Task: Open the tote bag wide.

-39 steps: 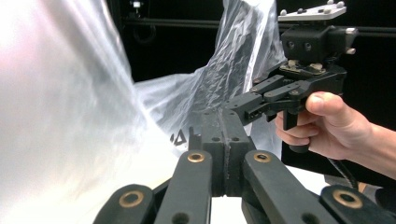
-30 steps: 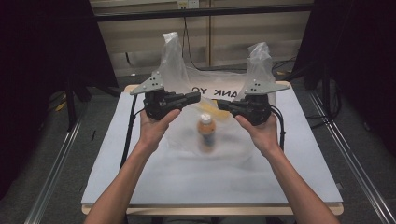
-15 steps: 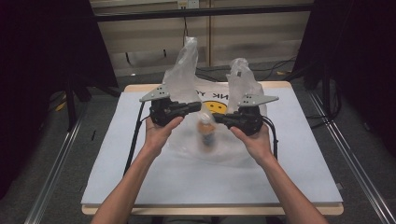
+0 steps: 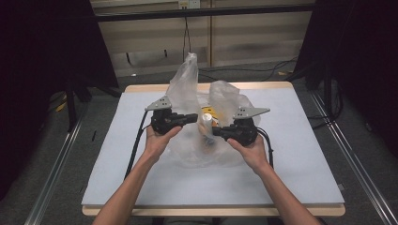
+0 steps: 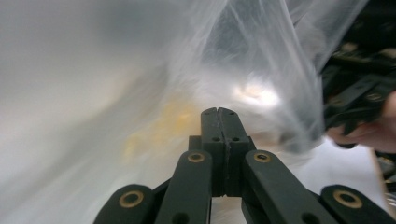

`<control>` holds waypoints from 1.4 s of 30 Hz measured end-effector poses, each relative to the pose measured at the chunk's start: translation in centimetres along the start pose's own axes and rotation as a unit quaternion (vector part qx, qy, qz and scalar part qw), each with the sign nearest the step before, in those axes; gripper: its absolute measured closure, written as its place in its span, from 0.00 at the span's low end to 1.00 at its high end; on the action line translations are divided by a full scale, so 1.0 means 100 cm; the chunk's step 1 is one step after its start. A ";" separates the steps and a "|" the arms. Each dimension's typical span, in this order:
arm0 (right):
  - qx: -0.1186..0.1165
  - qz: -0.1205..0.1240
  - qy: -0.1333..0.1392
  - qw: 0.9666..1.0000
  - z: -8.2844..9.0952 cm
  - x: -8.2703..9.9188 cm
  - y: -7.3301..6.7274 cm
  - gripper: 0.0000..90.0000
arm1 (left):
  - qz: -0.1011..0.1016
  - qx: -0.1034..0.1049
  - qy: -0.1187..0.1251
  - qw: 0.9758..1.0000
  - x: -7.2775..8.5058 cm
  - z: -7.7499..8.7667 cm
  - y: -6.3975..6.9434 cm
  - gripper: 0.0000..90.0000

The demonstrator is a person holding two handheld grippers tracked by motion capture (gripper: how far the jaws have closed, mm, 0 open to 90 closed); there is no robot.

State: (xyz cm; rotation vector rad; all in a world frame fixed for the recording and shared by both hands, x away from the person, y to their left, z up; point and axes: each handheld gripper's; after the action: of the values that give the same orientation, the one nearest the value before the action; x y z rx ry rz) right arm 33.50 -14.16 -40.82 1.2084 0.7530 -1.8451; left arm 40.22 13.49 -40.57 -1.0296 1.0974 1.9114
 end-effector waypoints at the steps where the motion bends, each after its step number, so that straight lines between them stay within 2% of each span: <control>1: -0.003 -0.003 0.001 1.000 -0.001 0.003 0.001 1.00 | 0.003 -0.003 -0.007 1.000 0.004 -0.001 -0.004 1.00; 2: -0.006 -0.004 0.003 1.000 0.000 0.006 0.002 1.00 | 0.001 -0.007 -0.019 1.000 0.008 -0.002 -0.008 1.00; 3: -0.005 -0.003 0.004 1.000 0.000 0.008 0.003 1.00 | 0.001 -0.007 -0.019 1.000 0.008 -0.002 -0.008 1.00; 4: -0.008 -0.003 0.006 1.000 0.001 0.010 0.004 1.00 | 0.011 -0.002 -0.027 1.000 0.016 -0.004 -0.014 1.00; 7: -0.015 -0.003 0.005 1.000 0.001 0.015 0.005 1.00 | 0.014 0.003 -0.031 0.999 0.022 -0.007 -0.018 1.00; 9: -0.017 0.001 -0.006 1.000 0.000 0.023 0.006 1.00 | 0.018 0.007 -0.040 0.999 0.030 -0.012 -0.020 1.00; 12: -0.014 -0.007 -0.018 1.000 -0.002 0.031 0.007 1.00 | 0.023 0.008 -0.042 0.999 0.035 -0.017 -0.021 1.00; 14: -0.005 -0.016 -0.026 1.000 -0.007 0.044 0.012 1.00 | 0.024 0.003 -0.058 0.998 0.040 -0.023 -0.023 1.00; 17: -0.007 -0.017 -0.030 0.999 -0.012 0.051 0.016 1.00 | 0.031 0.000 -0.062 0.998 0.044 -0.026 -0.024 1.00; 18: 0.000 -0.019 -0.048 0.999 -0.016 0.059 0.019 1.00 | 0.034 -0.005 -0.070 0.997 0.049 -0.029 -0.026 1.00; 19: 0.000 -0.019 -0.048 0.999 -0.016 0.059 0.019 1.00 | 0.034 -0.005 -0.070 0.997 0.049 -0.029 -0.026 1.00; 20: -0.017 -0.023 -0.054 0.998 -0.018 0.064 0.020 1.00 | 0.041 -0.012 -0.087 0.995 0.055 -0.031 -0.031 1.00; 21: 0.006 -0.024 -0.068 0.997 -0.019 0.067 0.023 1.00 | 0.047 -0.018 -0.091 0.995 0.057 -0.031 -0.034 1.00; 23: 0.008 -0.028 -0.073 0.997 -0.020 0.070 0.024 1.00 | 0.051 -0.025 -0.092 0.994 0.060 -0.031 -0.038 1.00; 24: 0.011 -0.028 -0.092 0.995 -0.021 0.074 0.025 1.00 | 0.061 -0.042 -0.106 0.992 0.063 -0.030 -0.044 1.00; 25: 0.011 -0.028 -0.092 0.995 -0.021 0.074 0.025 1.00 | 0.061 -0.042 -0.106 0.992 0.063 -0.030 -0.044 1.00; 27: 0.011 -0.030 -0.121 0.992 -0.023 0.079 0.028 1.00 | 0.077 -0.051 -0.111 0.990 0.067 -0.028 -0.053 1.00; 28: 0.013 -0.033 -0.133 0.990 -0.024 0.081 0.029 1.00 | 0.082 -0.052 -0.103 0.990 0.067 -0.027 -0.053 1.00; 30: 0.012 -0.034 -0.133 0.990 -0.024 0.080 0.030 1.00 | 0.077 -0.058 -0.106 0.990 0.066 -0.026 -0.054 1.00; 32: 0.020 -0.024 -0.146 0.989 -0.024 0.081 0.031 1.00 | 0.077 -0.057 -0.111 0.989 0.067 -0.026 -0.054 1.00; 33: 0.021 -0.022 -0.149 0.988 -0.023 0.081 0.031 1.00 | 0.074 -0.063 -0.125 0.987 0.067 -0.026 -0.053 1.00; 36: 0.025 -0.024 -0.148 0.988 -0.020 0.080 0.031 1.00 | 0.072 -0.062 -0.120 0.988 0.067 -0.024 -0.051 1.00; 37: 0.025 -0.025 -0.141 0.989 -0.019 0.080 0.030 1.00 | 0.072 -0.055 -0.115 0.989 0.066 -0.023 -0.050 1.00; 38: 0.018 -0.026 -0.124 0.992 -0.017 0.080 0.029 1.00 | 0.068 -0.050 -0.109 0.990 0.065 -0.021 -0.047 1.00; 39: 0.009 -0.039 -0.116 0.992 -0.013 0.077 0.025 1.00 | 0.064 -0.045 -0.105 0.991 0.063 -0.018 -0.044 1.00; 40: 0.001 -0.022 -0.093 0.995 -0.009 0.071 0.022 1.00 | 0.058 -0.037 -0.094 0.993 0.059 -0.013 -0.036 1.00; 41: 0.001 -0.022 -0.093 0.995 -0.009 0.071 0.022 1.00 | 0.058 -0.037 -0.094 0.993 0.059 -0.013 -0.036 1.00; 42: 0.005 -0.015 -0.077 0.997 -0.003 0.061 0.014 1.00 | 0.051 -0.034 -0.084 0.995 0.056 -0.008 -0.031 1.00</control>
State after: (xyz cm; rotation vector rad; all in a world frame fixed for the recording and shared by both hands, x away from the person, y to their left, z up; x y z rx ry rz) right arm 33.38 -16.45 -46.67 1.0524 0.6796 -1.9438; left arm 40.56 15.00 -46.82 -0.8452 1.0125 2.0890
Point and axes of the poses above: each handheld gripper's, and its own axes: z roughly backward along the jaws, x roughly out of its underside, y roughly to its right, and after that the axes turned 10 degrees about z, right-handed
